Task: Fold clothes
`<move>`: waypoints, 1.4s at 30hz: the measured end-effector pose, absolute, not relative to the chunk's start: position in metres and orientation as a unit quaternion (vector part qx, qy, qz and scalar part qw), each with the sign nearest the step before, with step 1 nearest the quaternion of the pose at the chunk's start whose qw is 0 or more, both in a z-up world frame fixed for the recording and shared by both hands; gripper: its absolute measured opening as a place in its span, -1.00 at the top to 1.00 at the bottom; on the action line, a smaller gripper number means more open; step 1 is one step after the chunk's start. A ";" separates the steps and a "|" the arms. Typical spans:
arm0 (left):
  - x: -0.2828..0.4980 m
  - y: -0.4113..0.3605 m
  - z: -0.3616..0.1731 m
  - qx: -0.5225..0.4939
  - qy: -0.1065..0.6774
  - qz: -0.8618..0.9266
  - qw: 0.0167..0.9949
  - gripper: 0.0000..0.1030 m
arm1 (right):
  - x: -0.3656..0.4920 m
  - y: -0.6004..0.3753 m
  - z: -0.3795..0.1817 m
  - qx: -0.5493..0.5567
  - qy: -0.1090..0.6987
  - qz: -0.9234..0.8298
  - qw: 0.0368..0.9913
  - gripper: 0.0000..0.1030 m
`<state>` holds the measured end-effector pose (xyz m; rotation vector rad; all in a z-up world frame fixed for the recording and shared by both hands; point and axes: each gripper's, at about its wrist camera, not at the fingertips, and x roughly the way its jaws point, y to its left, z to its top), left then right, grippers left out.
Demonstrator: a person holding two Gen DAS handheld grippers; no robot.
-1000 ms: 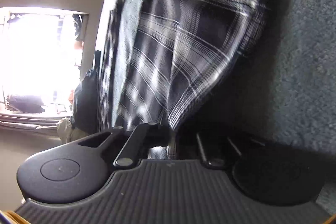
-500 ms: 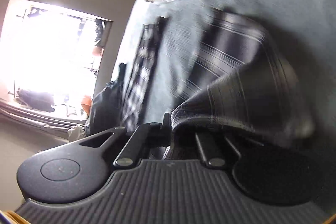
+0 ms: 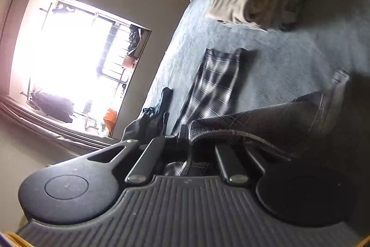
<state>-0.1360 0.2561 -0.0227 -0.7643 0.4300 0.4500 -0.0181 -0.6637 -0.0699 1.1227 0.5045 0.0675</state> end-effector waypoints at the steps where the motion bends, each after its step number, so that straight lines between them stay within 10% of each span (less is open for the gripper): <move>1: -0.129 0.256 -0.022 -0.365 0.205 0.214 0.882 0.87 | -0.010 -0.663 -0.067 0.524 0.238 0.030 0.818 0.98; 28: 0.062 0.297 -0.105 -0.372 0.231 0.189 0.879 0.84 | 0.300 -0.571 -0.015 0.385 0.305 -0.032 0.870 0.98; 33: 0.066 0.313 -0.122 -0.406 0.236 0.171 0.866 0.22 | 0.340 -0.556 -0.058 0.409 0.336 -0.034 0.848 0.88; 36: 0.065 0.319 -0.121 -0.421 0.226 0.149 0.866 -0.22 | 0.352 -0.549 -0.091 0.446 0.404 -0.052 0.797 0.39; 42: 0.066 0.322 -0.123 -0.446 0.216 0.128 0.859 -0.52 | 0.329 -0.522 -0.083 0.395 0.436 -0.058 0.807 0.18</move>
